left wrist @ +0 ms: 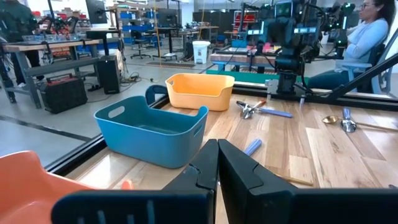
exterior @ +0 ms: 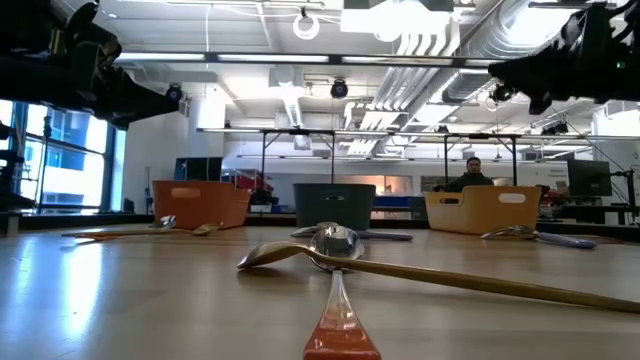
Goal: Sort silverware by color (type)
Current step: Put the purple spoon into the yellow bin
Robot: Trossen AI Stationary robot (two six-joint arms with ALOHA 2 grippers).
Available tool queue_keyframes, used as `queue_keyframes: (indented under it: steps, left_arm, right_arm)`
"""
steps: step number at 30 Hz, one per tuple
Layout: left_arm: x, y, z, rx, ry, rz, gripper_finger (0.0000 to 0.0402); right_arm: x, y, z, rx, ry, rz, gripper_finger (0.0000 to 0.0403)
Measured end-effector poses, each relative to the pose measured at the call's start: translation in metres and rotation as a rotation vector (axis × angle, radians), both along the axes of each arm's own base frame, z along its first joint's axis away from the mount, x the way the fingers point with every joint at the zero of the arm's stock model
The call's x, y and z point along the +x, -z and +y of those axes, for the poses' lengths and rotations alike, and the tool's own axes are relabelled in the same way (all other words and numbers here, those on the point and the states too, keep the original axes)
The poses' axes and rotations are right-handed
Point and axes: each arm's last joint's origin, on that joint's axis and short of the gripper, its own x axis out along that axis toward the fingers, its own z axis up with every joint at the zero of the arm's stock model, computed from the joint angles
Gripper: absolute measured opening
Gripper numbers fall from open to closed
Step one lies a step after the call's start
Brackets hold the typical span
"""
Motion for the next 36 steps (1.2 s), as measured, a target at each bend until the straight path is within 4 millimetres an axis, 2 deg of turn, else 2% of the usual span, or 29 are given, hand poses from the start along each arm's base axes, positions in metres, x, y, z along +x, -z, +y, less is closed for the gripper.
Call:
queue_keyframes:
  steps: [4,8,12,17,24,28,36]
  left_arm:
    - [0.000,-0.002,0.000,0.022,0.001,-0.018,0.0003]
    - [0.000,-0.003,0.000,0.047,0.001,-0.017,0.0003]
    - [0.000,-0.003,0.000,0.042,0.012,-0.018,0.0003]
    - [0.000,-0.006,0.000,0.067,0.006,-0.038,0.0003]
    - [0.000,-0.008,0.000,0.010,0.003,-0.080,0.0003]
    - [0.000,-0.008,0.000,0.008,0.010,-0.083,0.0003]
    - [0.000,-0.008,-0.001,-0.012,0.023,-0.091,0.0003]
  right_arm:
    - [-0.003,-0.010,0.001,-0.003,-0.011,-0.113,0.0000]
    - [-0.001,-0.009,0.001,0.058,-0.038,-0.111,0.0000]
    - [0.006,-0.004,-0.001,0.126,-0.059,-0.046,0.0000]
    - [0.020,-0.012,-0.006,0.126,-0.034,0.074,0.0000]
    - [0.057,-0.027,-0.017,0.117,-0.034,0.268,0.0004]
    - [0.080,-0.034,-0.023,0.148,-0.069,0.339,0.0034]
    - [0.132,-0.035,-0.037,0.240,-0.077,0.587,0.0134]
